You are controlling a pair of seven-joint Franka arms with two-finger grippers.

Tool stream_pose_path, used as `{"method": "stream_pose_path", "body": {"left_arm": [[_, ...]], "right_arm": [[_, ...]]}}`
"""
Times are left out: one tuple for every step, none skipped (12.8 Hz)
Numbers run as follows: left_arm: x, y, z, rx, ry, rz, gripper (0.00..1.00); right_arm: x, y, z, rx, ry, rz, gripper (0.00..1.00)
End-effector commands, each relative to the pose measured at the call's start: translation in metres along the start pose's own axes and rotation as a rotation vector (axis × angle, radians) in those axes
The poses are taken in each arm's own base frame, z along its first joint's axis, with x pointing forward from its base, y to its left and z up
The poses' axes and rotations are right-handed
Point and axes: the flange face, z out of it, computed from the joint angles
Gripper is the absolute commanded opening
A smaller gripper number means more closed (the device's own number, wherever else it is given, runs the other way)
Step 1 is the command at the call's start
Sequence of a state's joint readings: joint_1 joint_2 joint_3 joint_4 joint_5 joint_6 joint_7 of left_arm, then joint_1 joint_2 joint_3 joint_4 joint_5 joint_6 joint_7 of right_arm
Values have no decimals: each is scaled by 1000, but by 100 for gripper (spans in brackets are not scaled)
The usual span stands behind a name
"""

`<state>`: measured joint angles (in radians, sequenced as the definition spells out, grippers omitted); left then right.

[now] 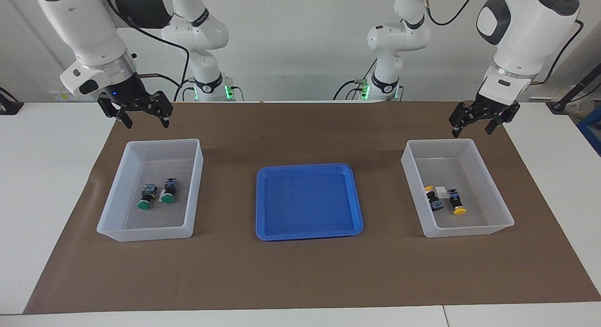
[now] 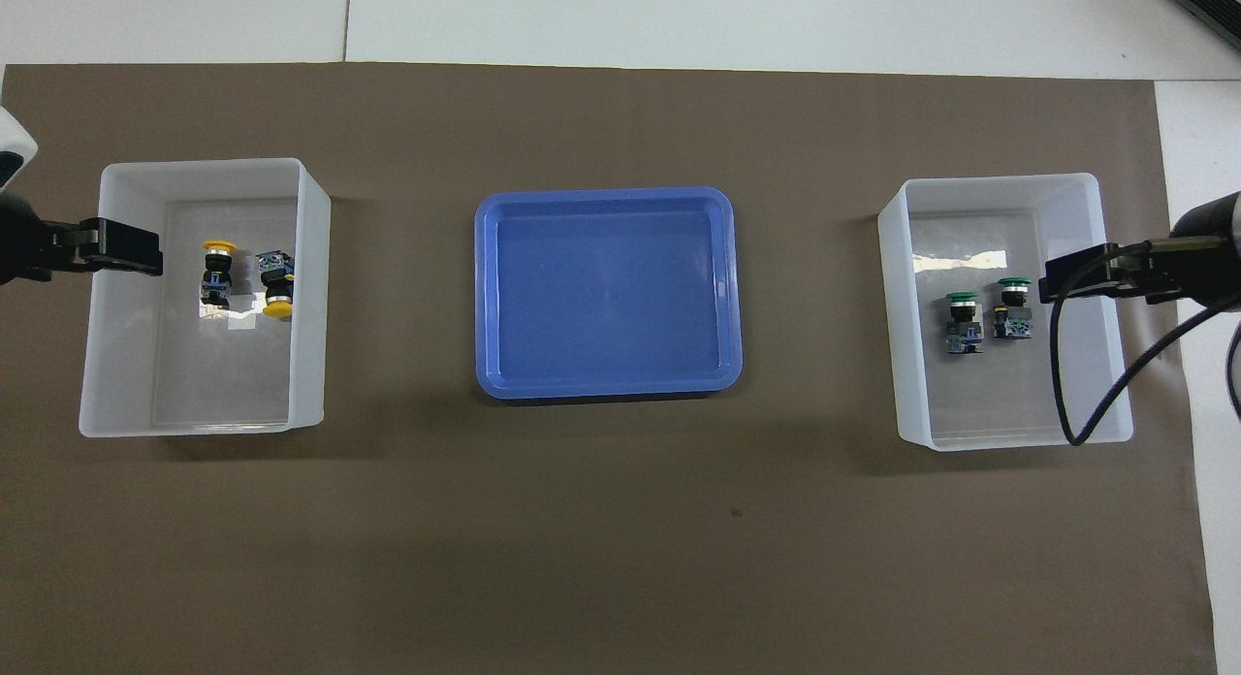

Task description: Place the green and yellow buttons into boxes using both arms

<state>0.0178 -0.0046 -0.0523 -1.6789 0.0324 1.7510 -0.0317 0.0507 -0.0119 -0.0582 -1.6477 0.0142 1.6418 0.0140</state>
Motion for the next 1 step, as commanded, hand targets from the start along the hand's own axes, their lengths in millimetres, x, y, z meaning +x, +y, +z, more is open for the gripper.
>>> {"method": "stream_pose_path", "body": {"left_arm": [[-3, 1, -4, 12, 13, -8, 100]], "right_arm": [[-2, -1, -1, 0, -4, 8, 100]]}}
